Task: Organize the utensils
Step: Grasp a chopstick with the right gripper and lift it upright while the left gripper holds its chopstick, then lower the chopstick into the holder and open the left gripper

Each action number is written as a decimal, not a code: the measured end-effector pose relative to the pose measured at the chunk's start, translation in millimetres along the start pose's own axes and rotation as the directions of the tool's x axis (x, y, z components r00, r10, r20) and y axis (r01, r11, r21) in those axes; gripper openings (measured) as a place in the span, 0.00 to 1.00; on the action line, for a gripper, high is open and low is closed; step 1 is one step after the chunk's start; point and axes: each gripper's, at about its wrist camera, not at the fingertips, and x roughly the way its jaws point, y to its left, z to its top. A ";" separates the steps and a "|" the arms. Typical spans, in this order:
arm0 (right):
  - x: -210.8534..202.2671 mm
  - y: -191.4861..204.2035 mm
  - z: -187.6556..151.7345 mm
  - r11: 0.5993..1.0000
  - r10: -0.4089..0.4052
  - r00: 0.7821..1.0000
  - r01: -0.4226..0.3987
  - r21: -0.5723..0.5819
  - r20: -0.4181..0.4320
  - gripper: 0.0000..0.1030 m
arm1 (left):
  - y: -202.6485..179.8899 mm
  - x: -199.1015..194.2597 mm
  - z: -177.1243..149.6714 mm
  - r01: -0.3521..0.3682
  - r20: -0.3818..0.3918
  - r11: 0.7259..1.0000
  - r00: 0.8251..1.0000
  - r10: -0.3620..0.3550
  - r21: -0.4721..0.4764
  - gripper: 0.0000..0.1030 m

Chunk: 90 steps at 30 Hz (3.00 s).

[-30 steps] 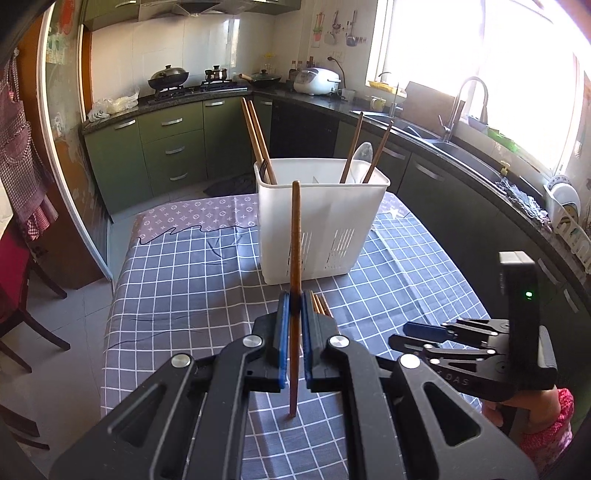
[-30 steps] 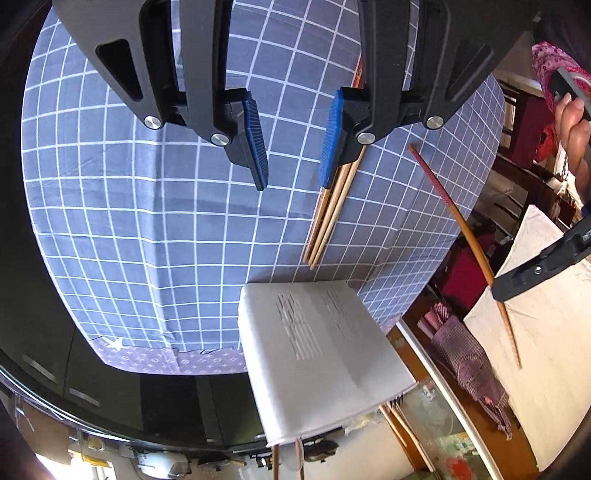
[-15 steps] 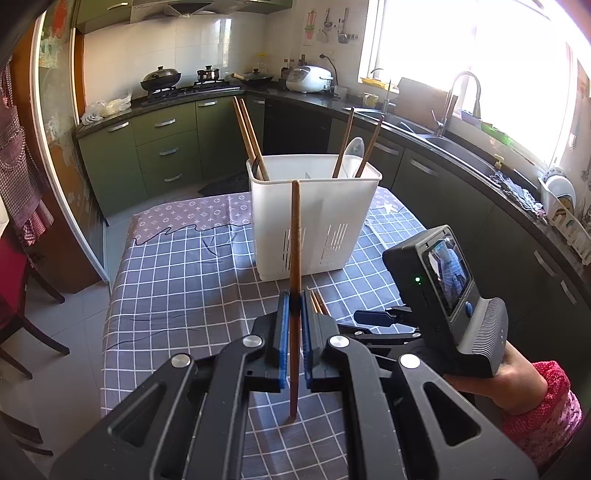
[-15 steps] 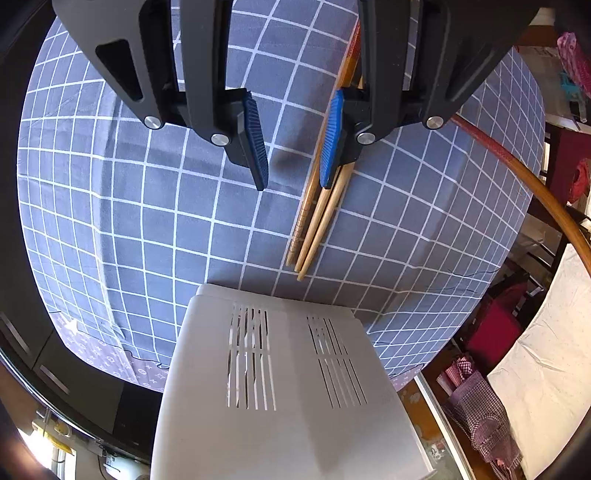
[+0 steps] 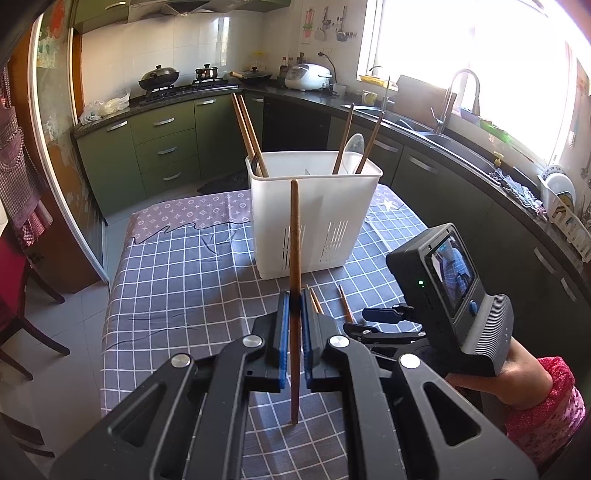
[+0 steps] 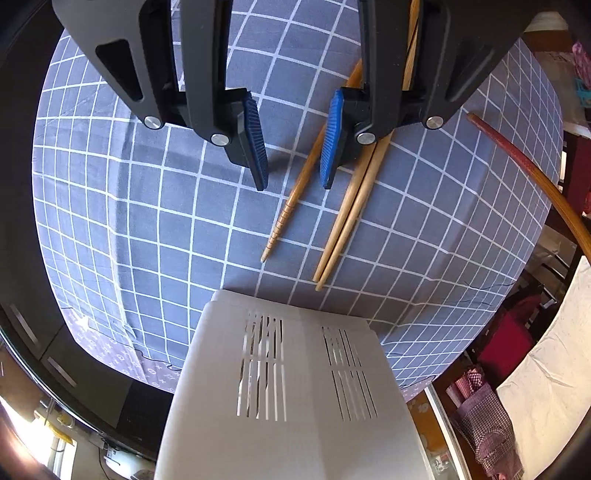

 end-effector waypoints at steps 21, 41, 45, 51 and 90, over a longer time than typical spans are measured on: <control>-72.0 -15.7 5.9 0.996 0.066 0.969 -0.078 0.044 0.237 0.07 | 4.2 -1.3 -1.8 -0.002 0.001 1.000 1.000 0.002 -0.002 0.06; -181.0 -21.6 -68.9 0.998 0.027 0.838 -0.054 0.035 0.545 0.07 | -0.3 -9.6 -3.1 0.001 0.013 1.000 1.000 -0.001 0.007 0.06; -181.1 -20.4 -69.5 0.998 0.030 0.838 -0.055 0.031 0.546 0.07 | -1.5 -17.3 0.1 0.004 0.028 1.000 1.000 -0.004 0.013 0.06; -178.9 -21.9 -68.7 0.997 0.038 0.838 -0.065 0.030 0.544 0.07 | -4.3 -22.0 13.5 0.033 0.018 0.999 0.999 -0.033 0.025 0.06; -177.3 -24.6 -67.0 0.994 0.098 0.844 -0.112 -0.006 0.527 0.07 | -9.0 45.5 172.1 -0.082 0.027 0.996 0.996 0.081 0.032 0.06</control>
